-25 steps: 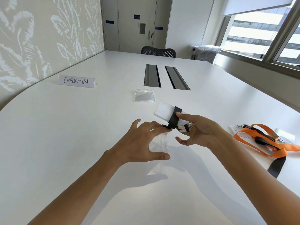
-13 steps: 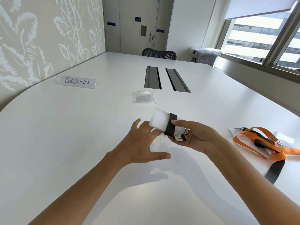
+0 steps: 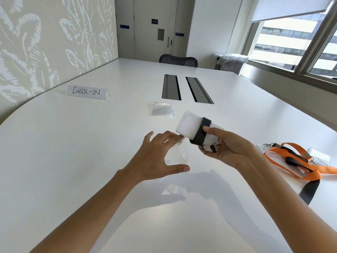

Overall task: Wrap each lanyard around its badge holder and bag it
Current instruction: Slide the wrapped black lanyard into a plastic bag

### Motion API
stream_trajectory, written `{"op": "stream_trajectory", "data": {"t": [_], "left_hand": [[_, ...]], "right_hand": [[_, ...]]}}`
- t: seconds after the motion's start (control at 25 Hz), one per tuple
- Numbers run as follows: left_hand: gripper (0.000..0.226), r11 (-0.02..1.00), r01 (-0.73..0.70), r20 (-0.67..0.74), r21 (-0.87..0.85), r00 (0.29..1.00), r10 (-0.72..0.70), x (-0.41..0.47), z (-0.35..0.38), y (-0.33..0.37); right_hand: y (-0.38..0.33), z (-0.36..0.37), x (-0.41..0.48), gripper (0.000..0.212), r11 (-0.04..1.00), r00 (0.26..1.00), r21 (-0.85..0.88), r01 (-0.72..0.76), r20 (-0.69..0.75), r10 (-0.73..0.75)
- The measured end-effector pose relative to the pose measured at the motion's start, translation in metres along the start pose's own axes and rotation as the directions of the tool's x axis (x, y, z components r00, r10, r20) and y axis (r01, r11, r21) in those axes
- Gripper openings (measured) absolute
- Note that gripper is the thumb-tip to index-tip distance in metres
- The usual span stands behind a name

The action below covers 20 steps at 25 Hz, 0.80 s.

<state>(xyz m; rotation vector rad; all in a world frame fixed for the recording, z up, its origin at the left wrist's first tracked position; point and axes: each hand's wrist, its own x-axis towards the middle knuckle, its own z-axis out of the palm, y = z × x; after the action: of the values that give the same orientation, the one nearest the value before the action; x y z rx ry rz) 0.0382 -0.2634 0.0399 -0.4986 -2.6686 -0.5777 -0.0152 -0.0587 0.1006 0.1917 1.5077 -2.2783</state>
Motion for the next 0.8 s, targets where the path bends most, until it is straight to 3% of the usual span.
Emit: {"op": "stream_trajectory", "data": {"t": [0.2,0.32,0.48,0.8], "left_hand": [[0.098,0.997,0.031,-0.017,0.073,0.999,-0.030,-0.001,0.002,-0.004],[0.102,0.995,0.082,-0.140,0.056,0.987,-0.074,0.000,0.000,-0.002],[0.103,0.997,0.052,-0.268,0.049,0.963,-0.037,0.002,-0.002,0.001],[0.103,0.998,0.007,-0.252,0.065,0.968,0.010,0.001,0.002,0.006]], "right_hand": [[-0.012,-0.008,-0.006,0.035,0.997,0.998,-0.047,0.059,0.028,-0.058],[-0.009,-0.007,-0.011,0.025,0.974,0.993,-0.193,0.117,0.042,-0.111],[0.007,0.002,-0.014,0.027,0.936,0.984,-0.304,0.179,0.045,-0.174],[0.008,0.010,-0.021,0.024,0.782,0.948,-0.542,0.307,0.107,-0.298]]}}
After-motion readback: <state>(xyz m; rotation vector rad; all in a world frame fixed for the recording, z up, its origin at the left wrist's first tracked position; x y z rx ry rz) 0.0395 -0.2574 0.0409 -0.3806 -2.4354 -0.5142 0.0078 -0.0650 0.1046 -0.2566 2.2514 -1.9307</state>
